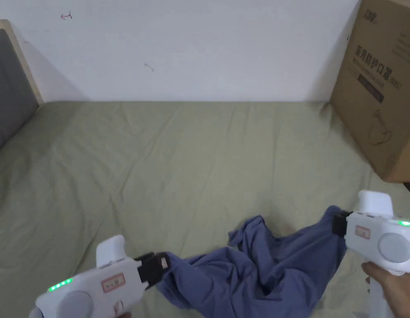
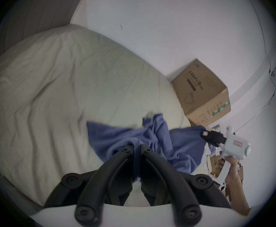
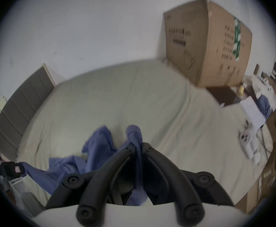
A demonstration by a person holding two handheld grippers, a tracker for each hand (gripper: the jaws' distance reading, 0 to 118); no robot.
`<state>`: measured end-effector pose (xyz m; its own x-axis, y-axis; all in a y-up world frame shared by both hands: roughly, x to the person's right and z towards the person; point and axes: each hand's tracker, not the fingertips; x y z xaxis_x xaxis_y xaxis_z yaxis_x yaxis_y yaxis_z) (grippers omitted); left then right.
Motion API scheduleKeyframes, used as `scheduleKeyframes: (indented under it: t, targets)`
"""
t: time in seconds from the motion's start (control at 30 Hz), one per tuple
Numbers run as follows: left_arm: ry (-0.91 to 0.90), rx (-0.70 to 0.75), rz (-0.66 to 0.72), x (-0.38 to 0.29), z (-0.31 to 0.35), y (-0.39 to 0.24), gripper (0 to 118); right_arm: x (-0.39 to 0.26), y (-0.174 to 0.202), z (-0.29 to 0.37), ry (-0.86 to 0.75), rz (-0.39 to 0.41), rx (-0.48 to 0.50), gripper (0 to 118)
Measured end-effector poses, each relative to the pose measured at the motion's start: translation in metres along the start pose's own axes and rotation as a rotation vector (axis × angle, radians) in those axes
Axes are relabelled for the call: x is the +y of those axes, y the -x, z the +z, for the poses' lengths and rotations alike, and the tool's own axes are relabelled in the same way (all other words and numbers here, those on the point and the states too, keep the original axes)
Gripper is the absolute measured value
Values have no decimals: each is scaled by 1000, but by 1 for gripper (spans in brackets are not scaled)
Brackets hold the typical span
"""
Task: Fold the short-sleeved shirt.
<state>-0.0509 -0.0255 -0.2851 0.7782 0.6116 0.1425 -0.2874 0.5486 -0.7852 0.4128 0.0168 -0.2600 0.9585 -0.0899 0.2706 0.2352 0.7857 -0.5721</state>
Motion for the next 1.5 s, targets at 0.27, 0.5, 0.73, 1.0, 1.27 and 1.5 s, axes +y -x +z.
scheduleKeyframes:
  t: [0.27,0.5,0.73,1.0,1.27,1.5]
  targets:
    - [-209,10,-77,135,20,-27,7,108,-1,51,-230,26,5,6]
    - [-340,54,-149,252,28,-69,7,188,21,61,-356,74,14,6]
    - [-437,137,-244,340,28,-104,7,234,41,44,-439,116,-18,6]
    - [-423,302,-375,359,-6,-87,7,222,50,-7,-417,118,-23,6]
    - [-256,330,-343,291,-50,-17,7,152,48,-49,-294,69,8,6]
    - [-113,321,-340,189,-40,30,7,66,37,-28,-212,21,17,6]
